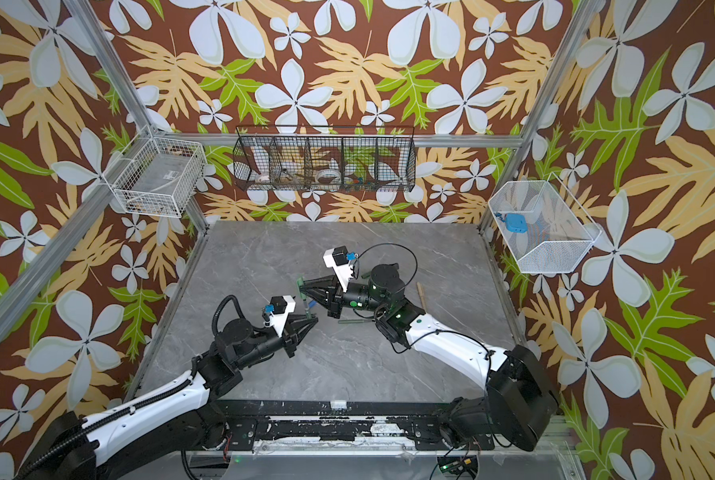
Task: Insert the pens into the pen caps
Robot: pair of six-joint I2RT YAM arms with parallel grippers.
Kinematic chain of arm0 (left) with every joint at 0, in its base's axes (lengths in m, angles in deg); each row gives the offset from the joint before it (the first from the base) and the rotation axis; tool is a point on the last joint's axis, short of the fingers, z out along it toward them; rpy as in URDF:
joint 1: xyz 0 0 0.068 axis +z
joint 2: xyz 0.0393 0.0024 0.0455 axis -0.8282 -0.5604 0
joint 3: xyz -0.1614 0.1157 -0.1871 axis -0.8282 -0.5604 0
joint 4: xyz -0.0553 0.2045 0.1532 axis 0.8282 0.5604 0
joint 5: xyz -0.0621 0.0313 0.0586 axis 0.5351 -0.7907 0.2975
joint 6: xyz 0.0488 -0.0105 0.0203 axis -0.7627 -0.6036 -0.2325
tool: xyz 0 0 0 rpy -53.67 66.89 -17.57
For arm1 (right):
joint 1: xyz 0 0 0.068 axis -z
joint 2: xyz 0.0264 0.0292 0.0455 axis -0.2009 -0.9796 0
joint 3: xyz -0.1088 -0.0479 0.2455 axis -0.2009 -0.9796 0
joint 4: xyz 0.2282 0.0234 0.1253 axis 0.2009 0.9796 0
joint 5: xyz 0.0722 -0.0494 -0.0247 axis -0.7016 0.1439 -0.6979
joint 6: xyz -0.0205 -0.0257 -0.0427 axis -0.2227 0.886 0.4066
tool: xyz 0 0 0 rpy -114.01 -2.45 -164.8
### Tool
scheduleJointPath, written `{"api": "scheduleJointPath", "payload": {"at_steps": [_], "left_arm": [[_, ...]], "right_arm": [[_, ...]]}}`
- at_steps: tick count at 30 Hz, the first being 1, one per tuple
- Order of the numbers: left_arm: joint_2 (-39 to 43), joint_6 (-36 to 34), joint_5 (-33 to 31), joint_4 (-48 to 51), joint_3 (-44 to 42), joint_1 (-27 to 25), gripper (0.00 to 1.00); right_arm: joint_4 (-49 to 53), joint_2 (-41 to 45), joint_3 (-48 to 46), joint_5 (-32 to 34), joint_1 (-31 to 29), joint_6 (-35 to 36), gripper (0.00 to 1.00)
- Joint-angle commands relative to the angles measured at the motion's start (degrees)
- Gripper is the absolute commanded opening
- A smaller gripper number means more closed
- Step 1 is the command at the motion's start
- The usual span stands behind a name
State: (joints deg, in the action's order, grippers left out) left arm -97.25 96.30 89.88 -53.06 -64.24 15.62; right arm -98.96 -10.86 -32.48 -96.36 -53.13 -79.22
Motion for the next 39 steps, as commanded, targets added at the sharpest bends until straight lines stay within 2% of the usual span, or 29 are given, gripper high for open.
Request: {"api": "scheduleJointPath", "payload": {"at_steps": [1,19,39], "left_arm": [[0.04,0.26,-0.14,-1.79,-0.13,-0.05,0.0],[0.79,0.53,-0.75,-2.39,-0.66,-0.05,0.0],[-0.01,0.53,-1.24,-2.07,-0.3,-0.05,0.0]], "right_arm": [[-0.61,0.24,-0.24,-0.06,-0.12,0.34,0.08],[4.19,1.04,-1.03,1.92,-0.52,4.46,0.08],[8.41,4.77,-0.59,3.74,-1.42,7.95,0.18]]}}
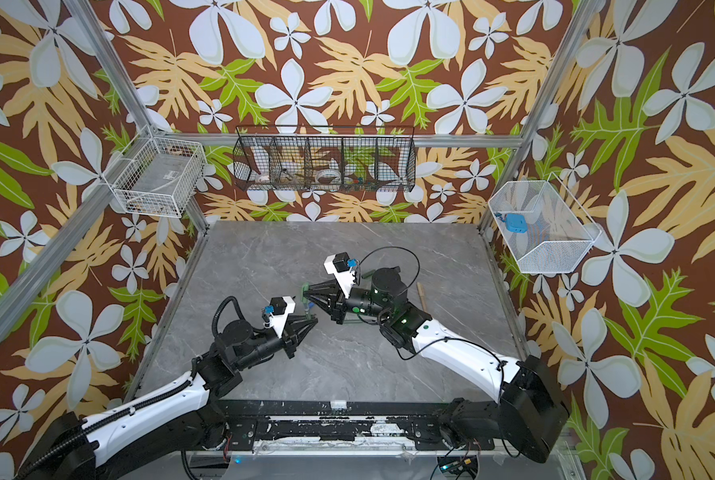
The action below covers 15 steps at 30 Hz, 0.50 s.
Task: Insert the pens into the pen caps
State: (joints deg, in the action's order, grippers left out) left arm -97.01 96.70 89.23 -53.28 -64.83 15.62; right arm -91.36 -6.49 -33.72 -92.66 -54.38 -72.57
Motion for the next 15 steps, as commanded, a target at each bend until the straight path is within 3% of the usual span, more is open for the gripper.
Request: {"api": "scheduleJointPath", "payload": {"at_steps": [1,15], "left_arm": [[-0.37,0.14,-0.57,-1.87,0.36,-0.05,0.0],[0.35,0.14,-0.75,-1.75,0.2,-0.05,0.0]], "right_arm": [[1.0,0.47,0.74,0.03,-0.34,1.4,0.19],[6.23,0.15,2.99,0.26,-1.19,4.21,0.18]]}}
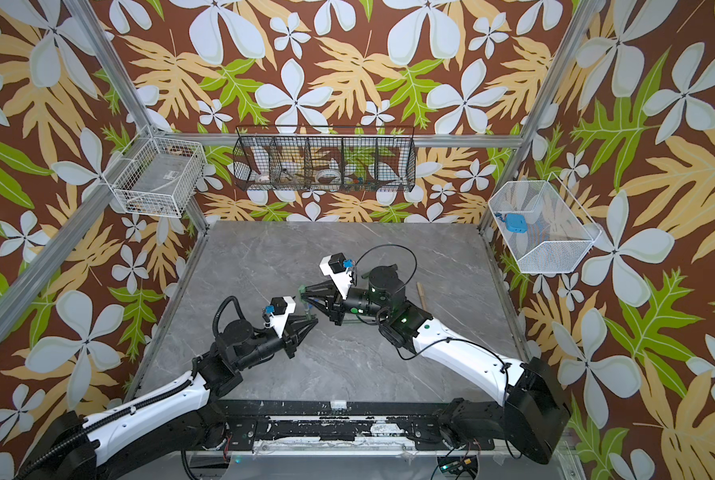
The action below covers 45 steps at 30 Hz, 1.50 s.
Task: Insert the pens into the pen caps
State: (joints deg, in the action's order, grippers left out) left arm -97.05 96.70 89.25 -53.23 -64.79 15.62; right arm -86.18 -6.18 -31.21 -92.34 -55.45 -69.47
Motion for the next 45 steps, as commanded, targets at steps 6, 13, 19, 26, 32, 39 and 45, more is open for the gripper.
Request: {"api": "scheduleJointPath", "payload": {"at_steps": [6,13,19,26,32,39,45], "left_arm": [[1.06,-0.01,-1.08,-1.8,-0.08,-0.05,0.0],[0.74,-0.13,-1.13,-1.67,0.07,-0.05,0.0],[0.74,-0.47,-2.0,-1.17,0.12,-0.05,0.0],[0.06,-0.68,-2.01,-1.13,0.32,-0.05,0.0],[-0.28,-0.57,-2.09,-1.1,0.33,-0.05,0.0],[-0.64,0.23,-4.58,1.13,1.72,-0.05,0.0],[-0.05,-0.21,-7.61,3.29,2.45,-0.05,0.0]], "right_arm": [[2.31,-0.63,0.67,-0.16,-0.18,1.58,0.18],[5.68,-0.74,1.83,-0.15,-0.51,3.5,0.17],[5.84,1.75,0.81,0.92,-0.57,4.05,0.17],[7.85,4.99,-0.71,3.3,-0.53,4.93,0.19],[10.0,7.01,-1.08,5.75,-0.47,5.66,0.22],[24.3,3.54,5.23,18.86,0.28,6.93,0.33],[35.63,-5.35,11.59,21.03,6.05,1.81,0.45]]}}
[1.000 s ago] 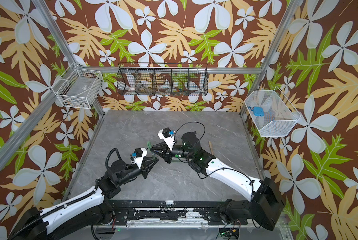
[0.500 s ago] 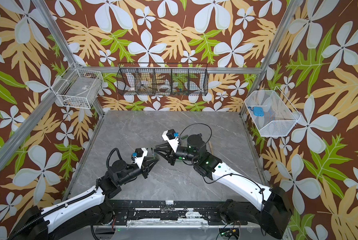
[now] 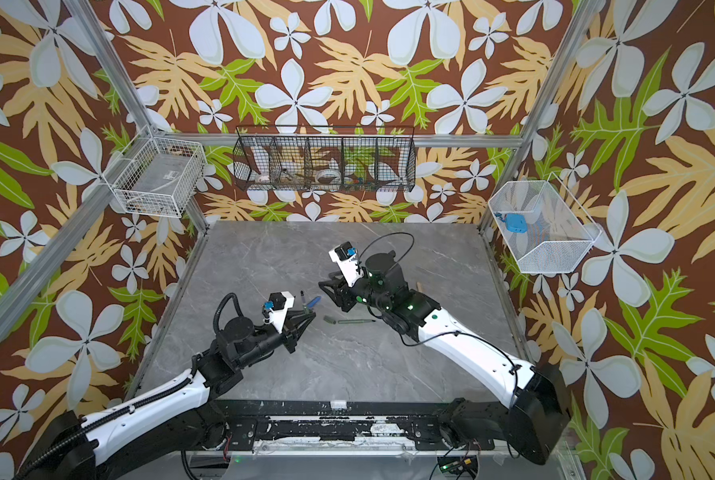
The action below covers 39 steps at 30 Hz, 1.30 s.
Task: Insert the pens into the pen caps
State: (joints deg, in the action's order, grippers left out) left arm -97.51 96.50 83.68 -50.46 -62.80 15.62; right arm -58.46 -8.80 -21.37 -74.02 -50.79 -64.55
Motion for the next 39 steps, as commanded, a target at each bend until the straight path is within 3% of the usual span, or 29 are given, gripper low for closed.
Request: {"api": "scheduleJointPath", "payload": {"at_steps": [1,4,16,24,39], "left_arm": [[0.82,-0.15,-2.41,0.58,0.37,-0.05,0.0],[2.21,-0.1,-3.87,0.71,-0.11,-0.05,0.0],[2.91,-0.28,-3.86,-0.08,-0.87,-0.05,0.0],[2.57,-0.37,-3.2,-0.32,-0.87,-0.05,0.0],[3.53,-0.37,-2.66,-1.04,-1.47,-0.05,0.0]], "right_arm": [[10.08,-4.81,2.81,3.93,1.65,-3.46,0.46],[15.57,-11.05,5.77,6.5,2.14,-4.06,0.48],[24.34,-26.08,10.88,1.15,0.32,0.25,0.48],[33.88,-37.32,20.49,5.34,-2.58,3.06,0.49],[41.42,-46.14,27.45,13.52,-6.33,4.41,0.48]]}}
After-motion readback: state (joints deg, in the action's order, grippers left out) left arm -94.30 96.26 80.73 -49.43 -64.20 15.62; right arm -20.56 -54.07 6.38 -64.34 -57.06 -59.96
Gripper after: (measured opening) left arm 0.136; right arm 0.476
